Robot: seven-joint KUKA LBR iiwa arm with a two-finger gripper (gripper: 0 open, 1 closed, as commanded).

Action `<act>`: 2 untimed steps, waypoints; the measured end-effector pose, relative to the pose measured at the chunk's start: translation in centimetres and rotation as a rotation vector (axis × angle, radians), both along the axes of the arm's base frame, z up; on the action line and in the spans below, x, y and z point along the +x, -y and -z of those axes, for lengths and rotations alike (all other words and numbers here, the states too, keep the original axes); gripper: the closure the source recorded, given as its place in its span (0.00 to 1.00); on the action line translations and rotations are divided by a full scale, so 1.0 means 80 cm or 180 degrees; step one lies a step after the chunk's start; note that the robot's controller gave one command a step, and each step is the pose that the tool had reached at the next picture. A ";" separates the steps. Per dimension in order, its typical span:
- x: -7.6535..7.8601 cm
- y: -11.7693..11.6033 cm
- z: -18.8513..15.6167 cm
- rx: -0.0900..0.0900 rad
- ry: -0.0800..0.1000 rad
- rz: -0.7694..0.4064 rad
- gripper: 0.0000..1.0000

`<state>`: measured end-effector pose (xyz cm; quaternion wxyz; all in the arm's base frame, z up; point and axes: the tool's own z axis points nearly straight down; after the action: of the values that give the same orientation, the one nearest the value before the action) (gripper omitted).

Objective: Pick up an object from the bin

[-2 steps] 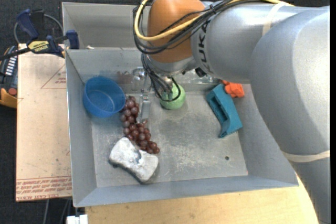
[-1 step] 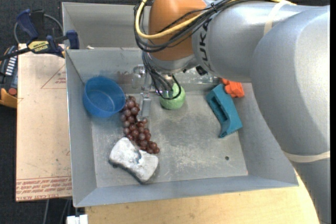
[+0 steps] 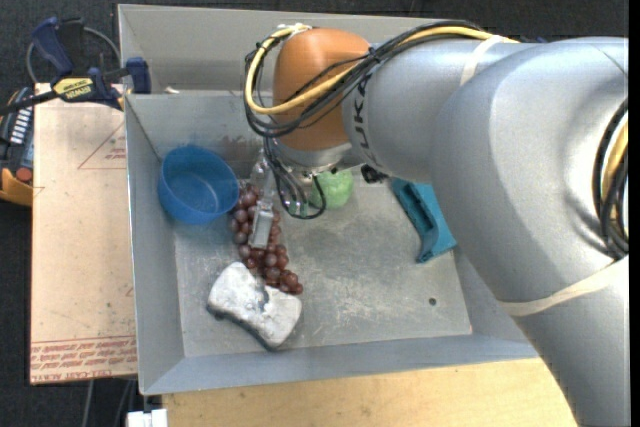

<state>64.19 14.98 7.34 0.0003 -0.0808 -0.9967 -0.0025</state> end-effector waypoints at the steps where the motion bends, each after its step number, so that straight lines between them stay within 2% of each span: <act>1: -0.013 0.003 -0.051 0.0001 0.0036 -0.0078 0.00; 2: -0.020 0.000 -0.033 0.0004 0.0005 0.0295 0.00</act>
Offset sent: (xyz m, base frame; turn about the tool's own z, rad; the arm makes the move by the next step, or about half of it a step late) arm -0.0167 -0.0002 0.0266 0.0952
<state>62.56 15.00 9.99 -0.0005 -0.1268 -0.9919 -0.0032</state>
